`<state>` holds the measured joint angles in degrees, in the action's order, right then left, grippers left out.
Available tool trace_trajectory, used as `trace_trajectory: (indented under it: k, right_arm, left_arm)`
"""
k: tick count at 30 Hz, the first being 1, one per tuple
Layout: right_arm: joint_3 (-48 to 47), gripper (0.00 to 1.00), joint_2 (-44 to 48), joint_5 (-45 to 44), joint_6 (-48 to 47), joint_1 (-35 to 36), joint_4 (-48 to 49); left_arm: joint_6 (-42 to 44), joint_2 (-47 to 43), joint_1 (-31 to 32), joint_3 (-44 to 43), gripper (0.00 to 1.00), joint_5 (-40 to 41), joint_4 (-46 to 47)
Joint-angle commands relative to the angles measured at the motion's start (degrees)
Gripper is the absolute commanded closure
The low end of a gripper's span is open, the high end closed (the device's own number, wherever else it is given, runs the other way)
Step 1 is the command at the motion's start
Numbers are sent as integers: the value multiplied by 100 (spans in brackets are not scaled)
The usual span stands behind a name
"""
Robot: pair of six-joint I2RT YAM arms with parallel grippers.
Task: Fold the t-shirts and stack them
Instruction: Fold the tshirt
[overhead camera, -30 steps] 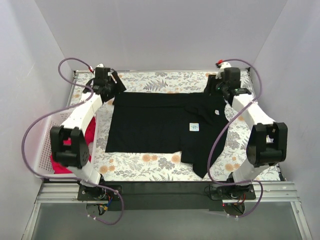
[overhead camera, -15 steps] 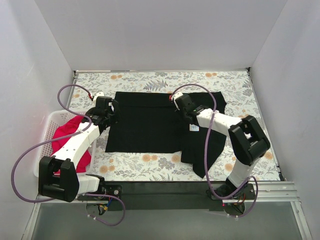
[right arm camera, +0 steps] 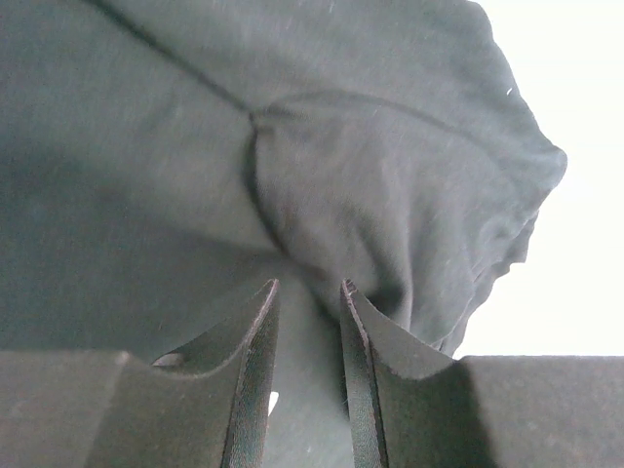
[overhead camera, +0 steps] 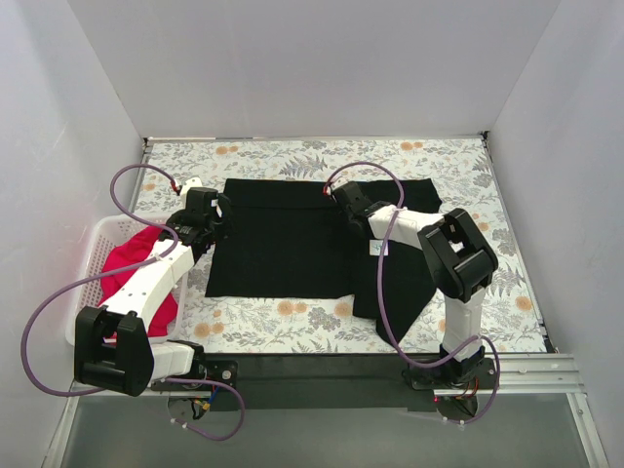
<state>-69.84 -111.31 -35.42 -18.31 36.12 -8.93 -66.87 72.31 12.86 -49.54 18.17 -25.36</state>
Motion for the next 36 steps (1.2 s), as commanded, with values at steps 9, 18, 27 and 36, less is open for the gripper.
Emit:
trace_trajectory:
  k: [9, 18, 27, 36]
  right_arm:
    - [-530, 64, -541, -246, -349, -140, 532]
    - [-504, 93, -445, -255, -454, -228, 541]
    - [-521, 99, 311, 605, -578, -219, -169]
    - [-987, 83, 487, 1898, -367, -298, -1550]
  left_arm:
    - [60, -86, -12, -21, 24, 107, 67]
    - [43, -130, -3, 6, 24, 134, 102]
    - [60, -60, -12, 6, 24, 64, 102]
    - [78, 63, -12, 6, 24, -60, 93]
